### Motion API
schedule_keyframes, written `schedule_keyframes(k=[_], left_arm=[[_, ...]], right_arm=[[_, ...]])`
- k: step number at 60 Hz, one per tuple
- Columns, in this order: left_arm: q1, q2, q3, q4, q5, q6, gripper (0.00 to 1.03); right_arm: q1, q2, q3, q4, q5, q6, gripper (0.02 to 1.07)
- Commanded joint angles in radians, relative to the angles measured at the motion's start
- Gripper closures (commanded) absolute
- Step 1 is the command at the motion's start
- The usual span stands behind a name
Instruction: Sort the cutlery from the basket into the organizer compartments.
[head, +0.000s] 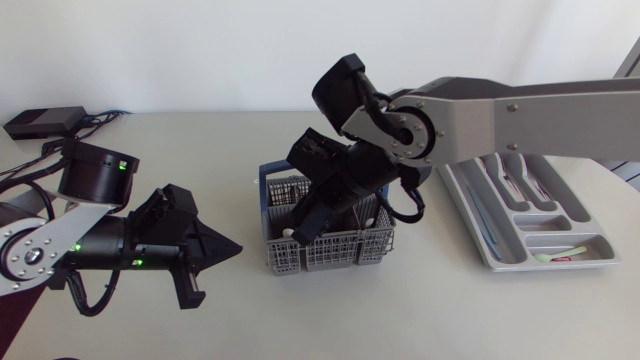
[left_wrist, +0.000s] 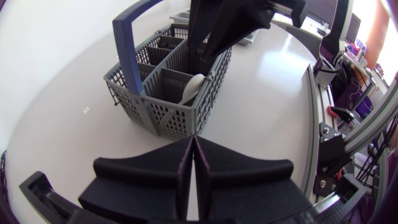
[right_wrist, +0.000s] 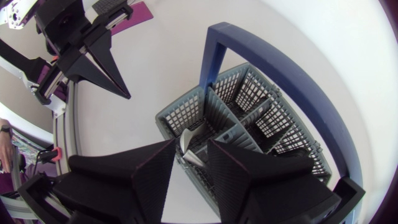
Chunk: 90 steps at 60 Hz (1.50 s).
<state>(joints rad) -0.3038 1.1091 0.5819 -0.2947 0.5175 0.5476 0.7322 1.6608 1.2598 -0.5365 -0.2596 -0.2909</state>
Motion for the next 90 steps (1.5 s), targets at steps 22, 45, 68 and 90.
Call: schedule_keyframes(k=[22,45,68,90], left_arm=[[-0.014,-0.003,-0.03,0.017,0.012,0.012,1.0],[-0.027,0.001,-0.03,0.029,0.012,0.003,1.0],[-0.023,0.001,-0.039,0.034,0.012,0.005,1.0],[-0.018,0.001,-0.045,0.039,0.012,0.005,1.0]], right_arm=[[0.056,-0.059,-0.16,0.158,0.108,0.072,0.66],[0.059,-0.058,-0.154,0.198,0.132,0.108,0.66],[0.088,-0.032,-0.165,0.219,0.149,0.118,0.66],[0.105,-0.006,-0.185,0.236,0.186,0.119,0.67]])
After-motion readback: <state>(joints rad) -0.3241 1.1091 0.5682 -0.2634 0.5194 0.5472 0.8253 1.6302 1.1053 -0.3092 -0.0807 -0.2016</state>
